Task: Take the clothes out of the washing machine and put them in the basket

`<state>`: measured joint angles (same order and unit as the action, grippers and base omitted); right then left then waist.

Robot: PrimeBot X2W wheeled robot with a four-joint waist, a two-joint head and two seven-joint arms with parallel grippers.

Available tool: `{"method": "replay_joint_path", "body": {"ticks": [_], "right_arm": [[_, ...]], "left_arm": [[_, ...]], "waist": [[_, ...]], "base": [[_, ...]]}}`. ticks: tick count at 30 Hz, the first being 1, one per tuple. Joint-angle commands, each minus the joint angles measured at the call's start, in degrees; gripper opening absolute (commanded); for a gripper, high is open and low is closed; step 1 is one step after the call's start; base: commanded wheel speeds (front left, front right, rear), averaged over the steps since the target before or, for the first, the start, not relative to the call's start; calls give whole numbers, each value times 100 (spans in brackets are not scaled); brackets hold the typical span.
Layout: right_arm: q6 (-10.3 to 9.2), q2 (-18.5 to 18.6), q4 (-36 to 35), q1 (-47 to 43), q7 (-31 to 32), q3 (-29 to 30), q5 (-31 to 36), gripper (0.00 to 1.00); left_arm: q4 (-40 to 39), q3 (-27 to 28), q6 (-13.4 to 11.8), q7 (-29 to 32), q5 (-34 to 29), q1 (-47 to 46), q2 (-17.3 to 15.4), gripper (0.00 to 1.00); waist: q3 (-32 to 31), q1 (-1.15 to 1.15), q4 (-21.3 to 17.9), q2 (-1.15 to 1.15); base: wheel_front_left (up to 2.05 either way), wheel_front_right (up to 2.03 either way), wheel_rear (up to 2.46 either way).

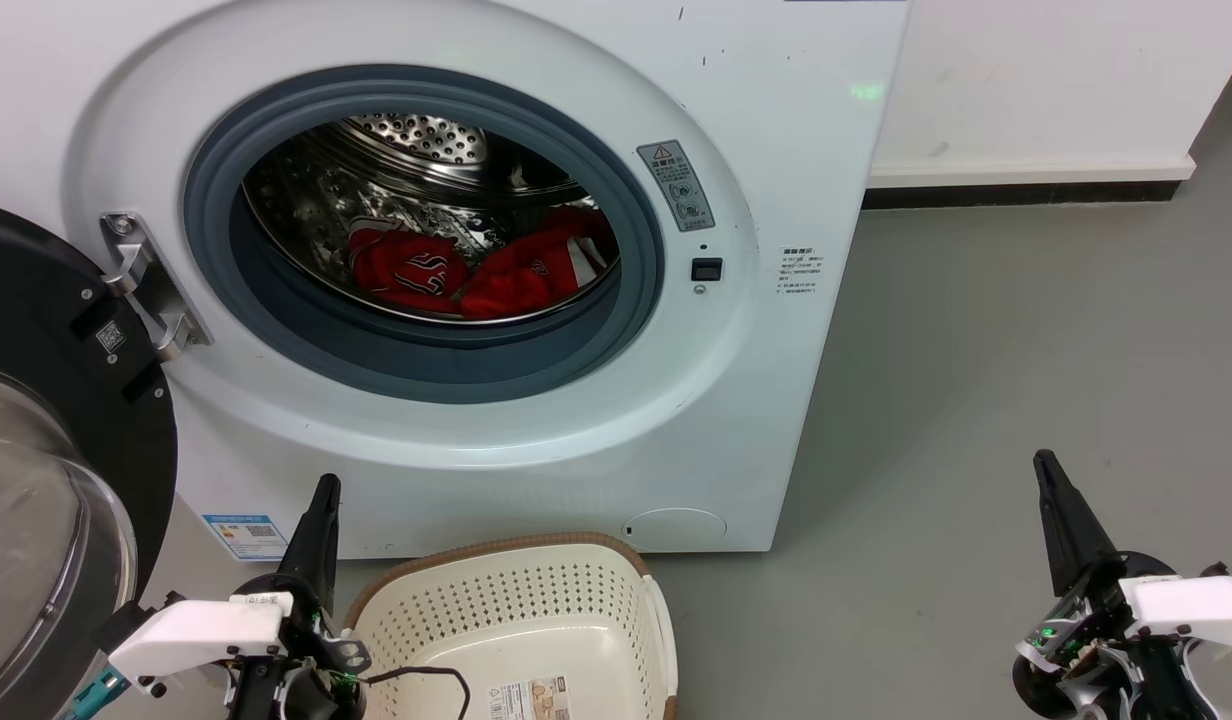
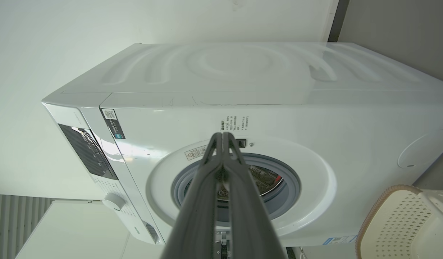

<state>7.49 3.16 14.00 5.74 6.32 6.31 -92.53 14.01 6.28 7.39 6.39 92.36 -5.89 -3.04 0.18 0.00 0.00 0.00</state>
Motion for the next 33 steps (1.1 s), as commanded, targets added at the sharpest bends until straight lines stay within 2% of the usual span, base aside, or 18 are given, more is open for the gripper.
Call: {"method": "replay_joint_path", "body": {"ticks": [1, 4, 5, 18, 26, 33], "right_arm": [[1, -18, 5, 87, 11, 10, 37, 0], [0, -18, 5, 88, 12, 10, 39, 0], [0, -1, 0, 0, 0, 1, 0, 100], [-1, -11, -306, -247, -340, -46, 380, 100], [-1, -12, -672, -327, -545, -23, 1302, 100], [-1, -13, -993, -426, -710, -96, 2384, 100]], "left_arm": [[6, 24, 19, 9, -16, -60, 4, 0], [6, 26, 19, 10, -17, -61, 4, 0], [0, 2, 0, 0, 0, 0, 1, 100], [-198, -275, -4, -340, -338, 9, 13, 100], [-515, -345, -2, -546, -1236, -49, 13, 100], [-727, -397, 0, -712, -2131, -44, 12, 100]], "waist": [[0, 0, 0, 0], [0, 0, 0, 0], [0, 0, 0, 0], [6, 0, -7, 0], [19, 0, -24, 0], [26, 0, -36, 0]], "base": [[0, 0, 0], [0, 0, 0], [0, 0, 0], [0, 0, 0], [0, 0, 0], [0, 0, 0]]}}
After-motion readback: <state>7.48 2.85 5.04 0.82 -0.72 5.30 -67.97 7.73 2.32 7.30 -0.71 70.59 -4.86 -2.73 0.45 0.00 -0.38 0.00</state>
